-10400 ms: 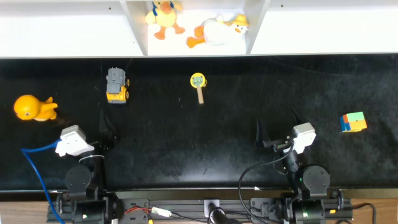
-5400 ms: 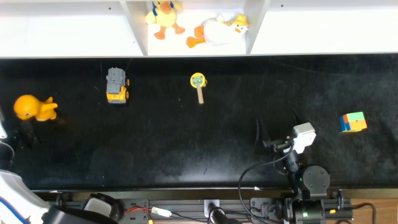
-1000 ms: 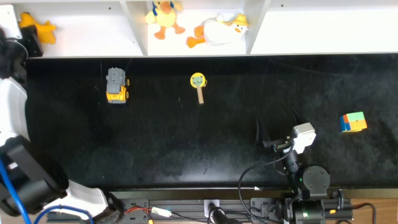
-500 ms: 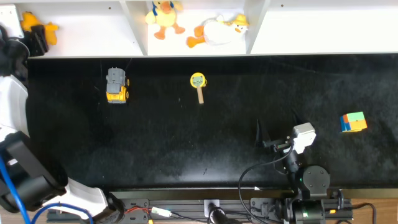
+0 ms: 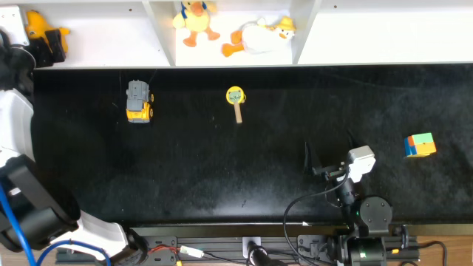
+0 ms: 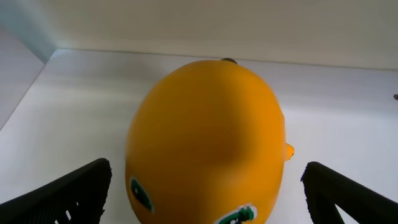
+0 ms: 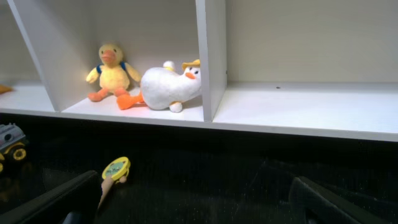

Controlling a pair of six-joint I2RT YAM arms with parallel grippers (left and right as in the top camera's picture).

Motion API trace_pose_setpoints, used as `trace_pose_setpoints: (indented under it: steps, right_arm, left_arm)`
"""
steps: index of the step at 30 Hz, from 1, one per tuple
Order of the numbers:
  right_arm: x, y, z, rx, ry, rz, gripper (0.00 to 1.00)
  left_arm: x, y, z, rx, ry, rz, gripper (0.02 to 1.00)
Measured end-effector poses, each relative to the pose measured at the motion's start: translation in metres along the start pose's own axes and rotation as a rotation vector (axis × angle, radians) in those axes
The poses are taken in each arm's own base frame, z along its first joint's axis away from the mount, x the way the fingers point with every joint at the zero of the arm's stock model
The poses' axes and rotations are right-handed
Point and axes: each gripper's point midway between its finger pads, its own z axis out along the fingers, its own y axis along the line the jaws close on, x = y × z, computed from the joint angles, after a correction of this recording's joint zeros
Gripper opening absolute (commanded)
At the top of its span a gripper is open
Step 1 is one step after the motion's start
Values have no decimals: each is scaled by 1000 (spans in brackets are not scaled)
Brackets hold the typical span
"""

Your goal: Store Toys

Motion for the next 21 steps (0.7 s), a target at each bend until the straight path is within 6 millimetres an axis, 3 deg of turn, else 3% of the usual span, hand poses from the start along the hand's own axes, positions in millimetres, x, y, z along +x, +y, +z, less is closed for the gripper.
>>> trace_pose_setpoints:
  steps: [6, 9, 16, 21]
  right_arm:
    - [0, 0, 0, 0, 0, 0, 993]
    - [0, 0, 0, 0, 0, 0, 996]
    - [0, 0, 0, 0, 0, 0, 996]
    - [0, 0, 0, 0, 1, -1, 996]
  left_arm:
    - [7, -4, -2, 16, 31, -10, 998]
    - [13, -10, -14, 33, 78, -25, 998]
    - [-10, -28, -86, 40, 85, -28, 998]
    - [-4, -48, -135, 62, 146, -55, 998]
